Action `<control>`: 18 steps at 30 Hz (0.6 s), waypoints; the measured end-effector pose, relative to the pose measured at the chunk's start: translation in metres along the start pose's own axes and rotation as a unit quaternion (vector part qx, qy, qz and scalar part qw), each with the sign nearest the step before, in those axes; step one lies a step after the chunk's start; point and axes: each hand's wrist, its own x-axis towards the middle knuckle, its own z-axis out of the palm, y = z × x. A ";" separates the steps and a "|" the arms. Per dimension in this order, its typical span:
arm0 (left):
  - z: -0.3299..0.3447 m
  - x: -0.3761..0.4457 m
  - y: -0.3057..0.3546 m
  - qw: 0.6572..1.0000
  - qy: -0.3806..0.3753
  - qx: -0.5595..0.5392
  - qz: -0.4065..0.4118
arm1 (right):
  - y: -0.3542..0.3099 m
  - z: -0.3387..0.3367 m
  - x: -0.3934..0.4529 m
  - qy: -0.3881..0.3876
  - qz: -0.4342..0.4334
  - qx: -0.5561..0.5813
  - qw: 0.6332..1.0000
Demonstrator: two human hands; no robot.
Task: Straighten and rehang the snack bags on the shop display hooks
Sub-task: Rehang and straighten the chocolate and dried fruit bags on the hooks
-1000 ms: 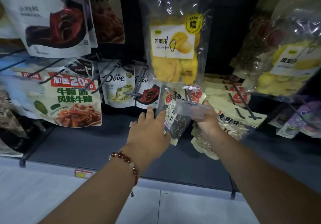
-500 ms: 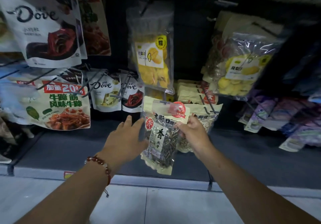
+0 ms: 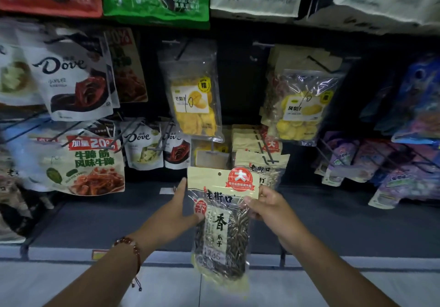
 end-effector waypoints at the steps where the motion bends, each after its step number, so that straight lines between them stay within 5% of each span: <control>1: 0.000 0.000 0.002 0.999 0.003 -0.044 -0.003 | -0.005 -0.003 -0.002 0.004 -0.005 0.008 1.000; 7: 0.010 -0.004 0.022 0.980 -0.041 -0.188 -0.042 | -0.026 -0.028 0.000 0.033 -0.019 0.086 0.996; 18: 0.035 0.007 0.064 0.972 -0.098 -0.215 0.020 | -0.045 -0.057 0.016 0.095 -0.038 0.314 0.944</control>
